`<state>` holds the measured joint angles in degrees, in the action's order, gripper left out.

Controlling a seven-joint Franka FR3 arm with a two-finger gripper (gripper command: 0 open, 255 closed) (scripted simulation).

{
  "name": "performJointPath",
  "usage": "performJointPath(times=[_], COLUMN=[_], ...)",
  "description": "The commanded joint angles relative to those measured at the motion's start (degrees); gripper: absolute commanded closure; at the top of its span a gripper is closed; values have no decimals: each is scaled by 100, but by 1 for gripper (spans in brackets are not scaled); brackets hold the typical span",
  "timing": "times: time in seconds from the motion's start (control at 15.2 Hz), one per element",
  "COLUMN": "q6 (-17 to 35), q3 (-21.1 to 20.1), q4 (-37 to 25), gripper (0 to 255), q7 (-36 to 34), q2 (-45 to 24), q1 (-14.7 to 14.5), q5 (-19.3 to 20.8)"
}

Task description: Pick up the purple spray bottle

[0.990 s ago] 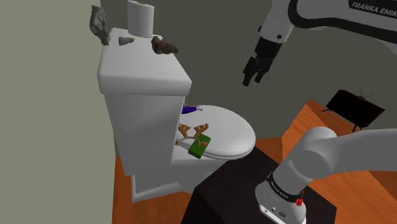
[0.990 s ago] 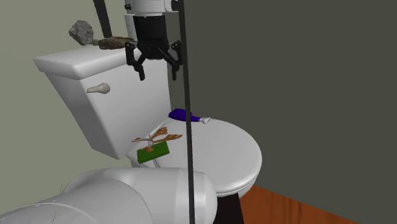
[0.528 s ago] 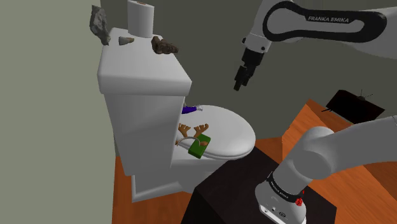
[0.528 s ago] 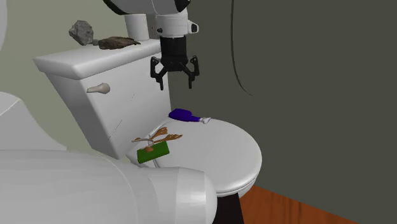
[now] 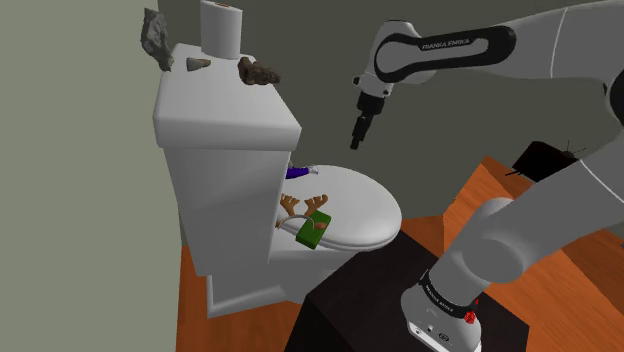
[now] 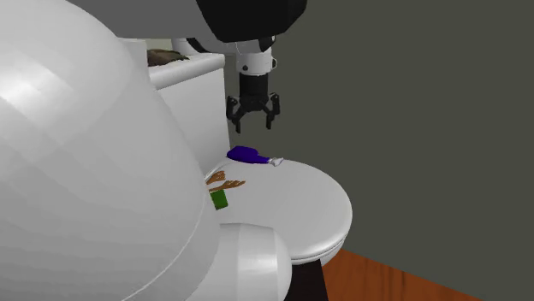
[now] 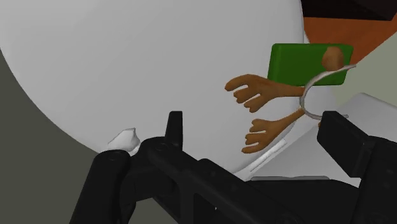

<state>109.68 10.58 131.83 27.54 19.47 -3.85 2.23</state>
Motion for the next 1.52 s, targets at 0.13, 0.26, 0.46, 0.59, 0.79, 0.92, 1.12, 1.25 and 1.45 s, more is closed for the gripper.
performJointPath(times=[0.13, 0.26, 0.46, 0.59, 0.79, 0.92, 1.12, 1.25, 1.45], q6=[410, 563, 736, 815, 881, 892, 864, 815, 803], q3=[229, 294, 332, 320, 242, 167, 31, -70, -170], q4=[-412, -665, -1100, -1425, -1963, -2355, -2994, -3456, -3901], gripper=[0, 0, 0, 0, 0, 0, 0, 0, 0], q7=[879, 1299, 1911, 2299, 2833, 3155, 3585, 3839, 4059], q2=[-942, -1419, -2141, -2622, -3336, -3807, -4509, -4978, -5458], q1=[-92, -121, -131, -117, -59, -12, 65, 114, 156], q5=[-146, -259, -450, -579, -746, -832, -915, -939, -948])
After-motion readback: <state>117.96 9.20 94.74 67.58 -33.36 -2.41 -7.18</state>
